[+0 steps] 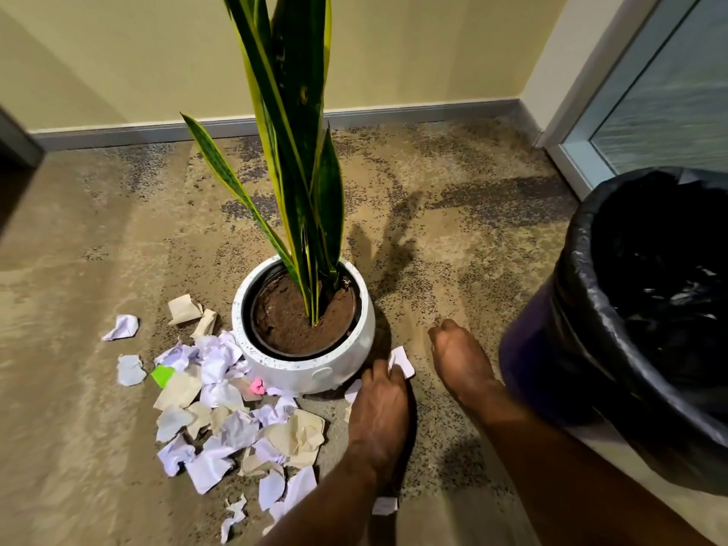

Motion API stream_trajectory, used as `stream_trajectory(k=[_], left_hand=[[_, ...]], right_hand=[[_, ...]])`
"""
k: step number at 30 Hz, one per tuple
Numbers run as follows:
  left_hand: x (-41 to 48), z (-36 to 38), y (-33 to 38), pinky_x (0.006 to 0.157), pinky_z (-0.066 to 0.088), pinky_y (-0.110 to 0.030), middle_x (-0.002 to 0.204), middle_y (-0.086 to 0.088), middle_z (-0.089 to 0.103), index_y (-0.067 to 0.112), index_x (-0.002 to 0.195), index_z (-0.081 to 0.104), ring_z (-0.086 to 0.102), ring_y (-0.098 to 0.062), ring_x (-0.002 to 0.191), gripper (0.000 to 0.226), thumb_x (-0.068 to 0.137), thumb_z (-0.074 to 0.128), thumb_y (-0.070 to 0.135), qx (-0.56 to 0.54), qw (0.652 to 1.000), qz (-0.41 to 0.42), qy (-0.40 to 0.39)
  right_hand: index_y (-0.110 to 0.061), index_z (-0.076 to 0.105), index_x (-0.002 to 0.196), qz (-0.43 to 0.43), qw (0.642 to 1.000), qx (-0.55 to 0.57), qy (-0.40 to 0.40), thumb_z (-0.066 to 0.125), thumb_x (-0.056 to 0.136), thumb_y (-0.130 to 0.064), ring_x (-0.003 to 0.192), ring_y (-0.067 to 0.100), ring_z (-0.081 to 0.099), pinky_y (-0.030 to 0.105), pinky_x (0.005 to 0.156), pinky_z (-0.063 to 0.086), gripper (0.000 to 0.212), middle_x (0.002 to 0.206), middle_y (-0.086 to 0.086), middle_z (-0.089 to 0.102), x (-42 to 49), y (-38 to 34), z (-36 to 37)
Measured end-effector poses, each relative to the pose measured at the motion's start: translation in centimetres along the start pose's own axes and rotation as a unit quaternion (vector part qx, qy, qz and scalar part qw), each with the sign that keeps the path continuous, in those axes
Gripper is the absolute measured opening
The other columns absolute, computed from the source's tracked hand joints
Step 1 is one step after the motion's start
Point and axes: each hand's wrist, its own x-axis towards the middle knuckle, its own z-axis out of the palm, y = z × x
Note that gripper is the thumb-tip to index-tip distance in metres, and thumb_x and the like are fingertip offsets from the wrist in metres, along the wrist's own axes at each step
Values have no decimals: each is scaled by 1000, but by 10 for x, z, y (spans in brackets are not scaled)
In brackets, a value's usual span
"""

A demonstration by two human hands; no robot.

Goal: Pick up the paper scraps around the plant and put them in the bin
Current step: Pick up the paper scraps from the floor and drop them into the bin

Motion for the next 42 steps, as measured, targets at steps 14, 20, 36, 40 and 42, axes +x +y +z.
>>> stream_trajectory(k=[14, 20, 36, 40, 42], left_hand=[[-8, -22, 17, 87, 47, -44, 108, -11, 53, 14, 109, 58, 53, -29, 98, 18, 96, 45, 17, -227, 969, -94, 10], [-2, -61, 33, 79, 44, -60, 81, -13, 51, 8, 85, 49, 48, -29, 78, 26, 92, 42, 32, -332, 932, -97, 104], [-8, -213, 156, 83, 27, -9, 119, -5, 63, 13, 118, 68, 57, -17, 106, 29, 90, 63, 13, -305, 920, 10, 247], [-11, -221, 201, 99, 46, -25, 122, -4, 62, 14, 120, 67, 59, -16, 109, 31, 89, 66, 12, -334, 914, 42, 224], [-9, -218, 218, 98, 44, -21, 124, -4, 60, 14, 122, 66, 58, -15, 111, 33, 89, 66, 10, -332, 917, 61, 213]], right_hand=[[-7, 66, 102, 112, 989, 95, 6, 58, 92, -5, 69, 11, 59, 17, 55, 45, 12, 93, 7, 67, -14, -26, -44], [-11, 66, 89, 65, 991, 101, 64, 56, 93, -3, 64, 13, 53, 21, 53, 34, 12, 87, 7, 65, -17, -66, -110], [-11, 69, 88, 191, 937, 152, 250, 54, 90, -9, 87, 31, 67, 33, 72, 51, 16, 92, 15, 70, -104, 29, -306], [-13, 70, 91, 223, 936, 156, 224, 51, 86, -11, 96, 32, 67, 37, 81, 53, 20, 100, 15, 72, -125, 58, -319], [-14, 70, 90, 236, 931, 175, 215, 50, 84, -12, 98, 31, 67, 37, 82, 53, 21, 101, 14, 72, -130, 68, -321]])
